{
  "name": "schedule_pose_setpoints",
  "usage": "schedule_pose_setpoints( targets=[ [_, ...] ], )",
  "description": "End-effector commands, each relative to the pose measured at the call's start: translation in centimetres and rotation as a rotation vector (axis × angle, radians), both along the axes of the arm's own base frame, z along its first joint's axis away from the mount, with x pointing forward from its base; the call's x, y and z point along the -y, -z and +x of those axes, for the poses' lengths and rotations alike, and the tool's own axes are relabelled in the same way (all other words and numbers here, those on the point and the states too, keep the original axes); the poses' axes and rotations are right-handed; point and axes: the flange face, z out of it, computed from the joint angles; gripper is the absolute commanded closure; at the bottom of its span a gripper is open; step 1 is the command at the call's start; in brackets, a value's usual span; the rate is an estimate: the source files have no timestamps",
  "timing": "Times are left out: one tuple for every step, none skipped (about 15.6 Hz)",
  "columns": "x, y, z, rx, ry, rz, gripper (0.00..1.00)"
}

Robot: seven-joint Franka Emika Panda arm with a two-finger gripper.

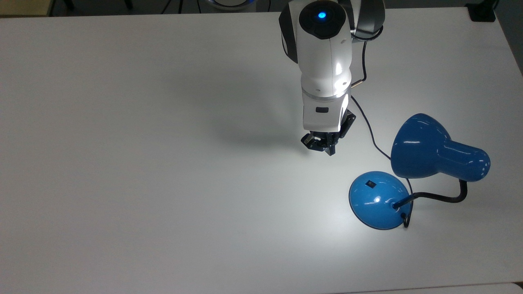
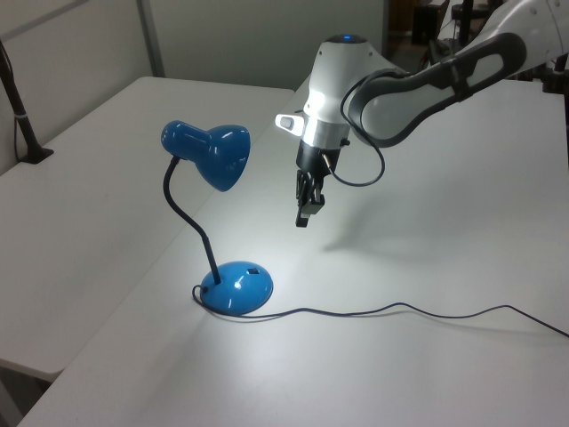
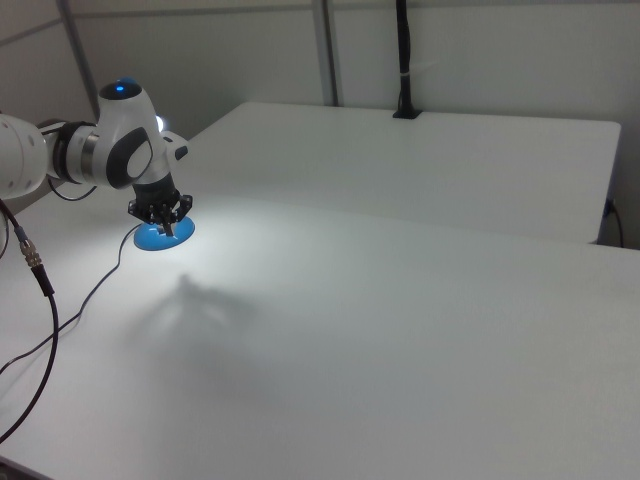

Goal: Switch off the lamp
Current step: 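Lower the gripper onto the switch on the lamp base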

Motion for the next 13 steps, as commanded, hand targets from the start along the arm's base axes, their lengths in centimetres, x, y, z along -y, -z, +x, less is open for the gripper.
schedule_pose_setpoints(
  targets=[
    [-1.8, 0.9, 1.3, 0.032, -0.003, 0.007, 1.00],
    [-2.0, 1.0, 1.4, 0.035, -0.004, 0.007, 1.00],
    [-2.2, 0.9, 1.5, 0.040, -0.007, 0.008, 1.00],
    [-3.2, 1.0, 1.5, 0.046, -0.019, 0.006, 1.00],
    [-3.9, 1.5, 1.8, 0.053, -0.027, -0.003, 1.00],
    [-4.4, 2.0, 2.2, 0.058, -0.030, -0.007, 1.00],
    [-4.9, 2.7, 2.5, 0.058, -0.035, -0.009, 1.00],
    [-5.1, 2.9, 2.8, 0.073, -0.034, -0.006, 1.00],
    [-5.2, 3.2, 3.1, 0.102, -0.030, 0.002, 1.00],
    [-5.5, 3.1, 3.4, 0.145, -0.021, 0.015, 1.00],
    [-6.9, 4.1, 3.1, 0.156, -0.025, 0.017, 1.00],
    [-7.0, 4.5, 3.2, 0.170, -0.024, 0.017, 1.00],
    [-7.8, 5.2, 3.0, 0.183, -0.035, 0.014, 1.00]
  ],
)
